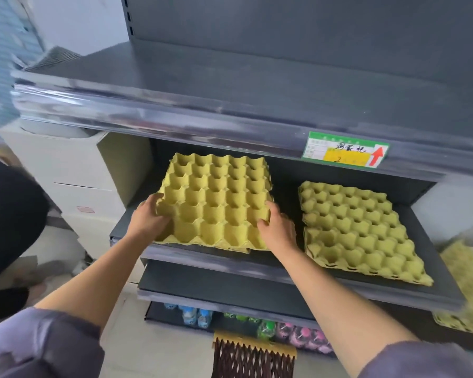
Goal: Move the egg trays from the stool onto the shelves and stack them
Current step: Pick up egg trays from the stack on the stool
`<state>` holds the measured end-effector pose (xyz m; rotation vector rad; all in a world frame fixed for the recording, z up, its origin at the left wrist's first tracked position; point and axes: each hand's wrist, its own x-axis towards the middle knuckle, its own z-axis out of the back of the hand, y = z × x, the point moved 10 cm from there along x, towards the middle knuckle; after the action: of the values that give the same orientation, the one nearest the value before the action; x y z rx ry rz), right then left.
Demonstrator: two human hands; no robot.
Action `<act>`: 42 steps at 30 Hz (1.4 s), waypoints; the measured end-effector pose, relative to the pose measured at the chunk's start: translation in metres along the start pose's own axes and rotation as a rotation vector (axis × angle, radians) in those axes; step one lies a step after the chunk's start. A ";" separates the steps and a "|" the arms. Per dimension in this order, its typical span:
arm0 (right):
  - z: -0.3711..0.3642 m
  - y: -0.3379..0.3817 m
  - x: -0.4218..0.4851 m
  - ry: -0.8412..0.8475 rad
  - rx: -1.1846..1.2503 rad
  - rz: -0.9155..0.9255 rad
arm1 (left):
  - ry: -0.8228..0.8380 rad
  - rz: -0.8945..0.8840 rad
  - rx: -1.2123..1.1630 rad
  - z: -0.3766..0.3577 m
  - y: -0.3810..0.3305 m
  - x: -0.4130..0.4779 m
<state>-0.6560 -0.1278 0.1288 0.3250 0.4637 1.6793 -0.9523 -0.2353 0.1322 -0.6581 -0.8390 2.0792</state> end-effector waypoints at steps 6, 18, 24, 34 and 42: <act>-0.013 0.004 0.018 0.058 0.010 -0.028 | 0.052 -0.027 0.074 -0.013 0.004 0.018; -0.030 0.024 0.014 0.215 0.065 0.025 | -0.003 -0.090 0.131 -0.011 0.005 0.027; -0.032 0.033 -0.002 0.112 0.041 0.125 | -0.101 -0.112 0.109 0.009 0.008 0.035; -0.053 0.037 -0.011 0.250 -0.065 0.131 | -0.008 -0.023 0.334 -0.001 0.019 0.043; -0.009 0.027 -0.016 0.140 -0.206 0.188 | -0.132 -0.264 0.535 -0.014 -0.041 0.011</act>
<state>-0.6810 -0.1481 0.1343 0.1024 0.3670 1.9242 -0.9298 -0.2018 0.1524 -0.1148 -0.3790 1.9935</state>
